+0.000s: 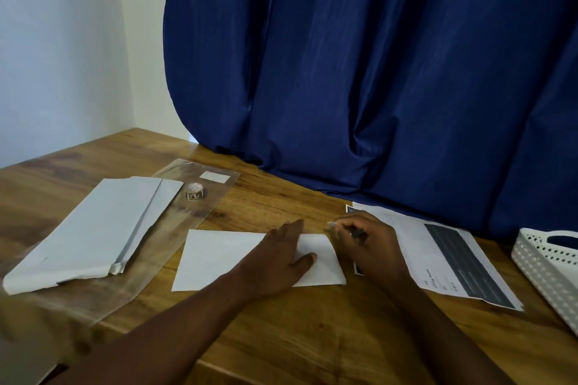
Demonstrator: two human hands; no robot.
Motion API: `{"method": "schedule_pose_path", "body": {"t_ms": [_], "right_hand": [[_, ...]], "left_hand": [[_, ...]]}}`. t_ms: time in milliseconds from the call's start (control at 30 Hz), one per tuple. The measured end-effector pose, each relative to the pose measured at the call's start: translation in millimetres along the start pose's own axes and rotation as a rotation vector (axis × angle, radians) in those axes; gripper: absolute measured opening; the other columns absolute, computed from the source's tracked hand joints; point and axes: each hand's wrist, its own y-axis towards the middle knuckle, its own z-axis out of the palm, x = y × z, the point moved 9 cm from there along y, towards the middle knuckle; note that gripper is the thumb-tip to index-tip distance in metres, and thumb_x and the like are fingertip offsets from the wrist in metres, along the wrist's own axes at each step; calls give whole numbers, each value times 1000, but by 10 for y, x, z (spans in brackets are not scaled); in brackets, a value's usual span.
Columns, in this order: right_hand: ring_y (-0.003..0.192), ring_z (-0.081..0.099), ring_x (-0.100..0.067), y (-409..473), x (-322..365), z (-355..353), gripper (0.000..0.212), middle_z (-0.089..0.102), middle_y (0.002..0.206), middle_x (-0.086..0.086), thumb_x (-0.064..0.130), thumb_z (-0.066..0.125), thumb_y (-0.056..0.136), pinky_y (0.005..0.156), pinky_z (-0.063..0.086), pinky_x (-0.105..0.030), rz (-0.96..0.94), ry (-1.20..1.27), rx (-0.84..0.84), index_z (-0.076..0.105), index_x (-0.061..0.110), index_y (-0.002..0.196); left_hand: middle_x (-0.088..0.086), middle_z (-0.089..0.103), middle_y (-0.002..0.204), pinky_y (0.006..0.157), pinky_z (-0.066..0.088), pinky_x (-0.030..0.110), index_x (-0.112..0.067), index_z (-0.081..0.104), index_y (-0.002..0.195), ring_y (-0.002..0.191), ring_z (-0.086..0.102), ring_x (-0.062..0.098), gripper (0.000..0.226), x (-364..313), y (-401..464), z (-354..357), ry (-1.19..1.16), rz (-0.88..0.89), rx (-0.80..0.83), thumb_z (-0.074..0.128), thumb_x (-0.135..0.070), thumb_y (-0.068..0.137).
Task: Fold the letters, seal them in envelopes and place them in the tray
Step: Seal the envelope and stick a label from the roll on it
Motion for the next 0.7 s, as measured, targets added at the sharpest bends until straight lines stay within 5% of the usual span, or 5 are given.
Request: {"method": "schedule_pose_path", "body": {"t_ms": [133, 300, 700], "right_hand": [[101, 57, -2, 82, 73, 253, 17, 69, 115, 7, 29, 63, 98, 92, 50, -28, -139, -202, 132, 74, 26, 111], [106, 58, -4, 27, 82, 439, 23, 67, 115, 12, 36, 58, 98, 94, 52, -35, -190, -150, 169, 74, 28, 112], [110, 55, -4, 27, -60, 591, 22, 65, 121, 14, 36, 63, 96, 94, 49, -28, -158, -213, 209, 74, 37, 115]], "left_hand": [[1, 26, 168, 122, 26, 33, -22, 16, 163, 154, 26, 19, 71, 42, -2, -57, -21, -9, -51, 51, -41, 105], [1, 32, 166, 121, 30, 35, -22, 21, 162, 152, 28, 20, 68, 41, 15, -67, -9, 4, -57, 54, -35, 104], [-1, 48, 148, 107, 44, 32, -25, 40, 149, 135, 44, 18, 52, 45, 37, -49, 55, 74, -75, 56, -37, 100]]}}
